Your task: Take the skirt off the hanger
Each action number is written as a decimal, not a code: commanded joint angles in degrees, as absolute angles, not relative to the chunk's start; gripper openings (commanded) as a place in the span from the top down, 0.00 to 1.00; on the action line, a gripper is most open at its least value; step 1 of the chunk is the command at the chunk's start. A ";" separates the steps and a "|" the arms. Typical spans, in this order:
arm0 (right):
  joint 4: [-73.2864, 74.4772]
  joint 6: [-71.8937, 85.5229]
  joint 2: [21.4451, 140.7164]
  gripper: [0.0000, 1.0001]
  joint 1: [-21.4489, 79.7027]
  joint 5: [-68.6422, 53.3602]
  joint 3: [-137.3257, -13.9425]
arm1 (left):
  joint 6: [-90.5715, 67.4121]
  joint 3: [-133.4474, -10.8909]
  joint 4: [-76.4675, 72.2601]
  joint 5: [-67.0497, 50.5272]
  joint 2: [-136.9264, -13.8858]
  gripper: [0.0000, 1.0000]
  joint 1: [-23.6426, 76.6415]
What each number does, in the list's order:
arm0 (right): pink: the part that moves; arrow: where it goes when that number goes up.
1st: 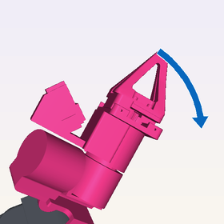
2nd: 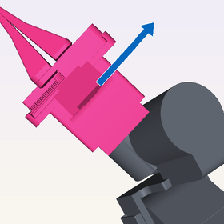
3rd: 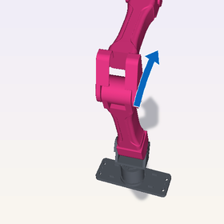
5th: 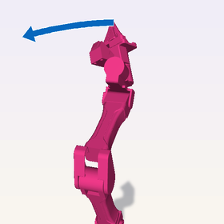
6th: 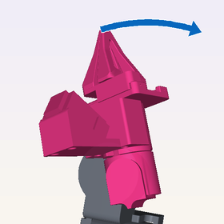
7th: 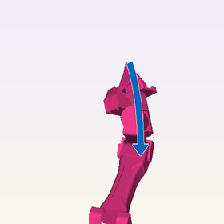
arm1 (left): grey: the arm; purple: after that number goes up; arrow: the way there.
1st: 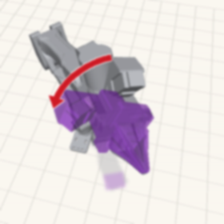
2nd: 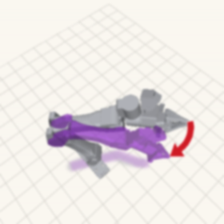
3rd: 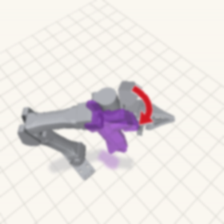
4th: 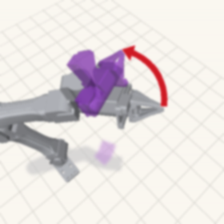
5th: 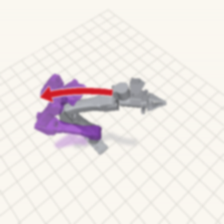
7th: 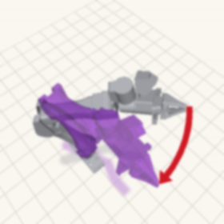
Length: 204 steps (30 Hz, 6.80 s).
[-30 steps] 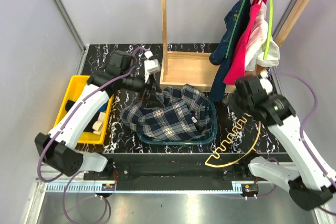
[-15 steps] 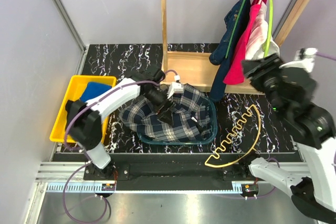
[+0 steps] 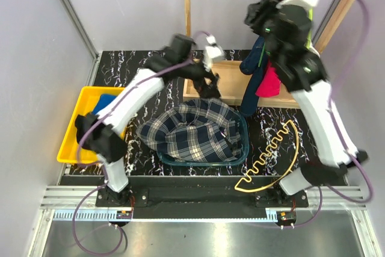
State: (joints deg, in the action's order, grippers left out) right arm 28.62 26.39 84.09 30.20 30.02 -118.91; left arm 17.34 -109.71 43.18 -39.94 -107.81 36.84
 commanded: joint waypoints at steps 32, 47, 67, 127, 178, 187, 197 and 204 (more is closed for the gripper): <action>34.80 11.51 99.93 0.46 20.22 40.70 -132.01 | 10.37 -102.84 50.45 -62.05 -74.97 0.01 -1.67; 40.34 13.01 106.53 0.48 18.98 35.77 -138.68 | 8.96 -98.35 46.67 -62.84 -73.57 0.01 -1.84; 39.47 22.67 105.73 0.51 19.07 16.71 -151.86 | 9.58 -87.81 42.45 -63.72 -70.49 0.01 -1.84; 46.32 31.73 103.27 0.51 12.22 15.38 -145.46 | 10.90 -87.28 42.54 -65.30 -72.42 0.01 -4.04; 55.72 24.07 110.91 0.53 15.56 38.07 -155.57 | 10.72 -84.20 42.80 -67.41 -70.66 0.02 -5.45; 49.50 29.53 105.14 0.53 15.64 29.19 -149.08 | 11.78 -83.76 44.56 -68.03 -70.75 0.02 -5.45; 47.11 30.85 100.11 0.55 15.64 29.09 -142.74 | 12.30 -82.80 44.74 -68.64 -71.81 0.02 -5.36; 45.53 29.27 99.49 0.55 15.64 28.04 -140.89 | 12.48 -82.97 44.82 -68.64 -72.33 0.02 -5.45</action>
State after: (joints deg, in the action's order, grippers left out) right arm 48.14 29.78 100.62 15.44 29.04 -141.08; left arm 10.70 -82.76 45.80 -66.61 -72.29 -5.17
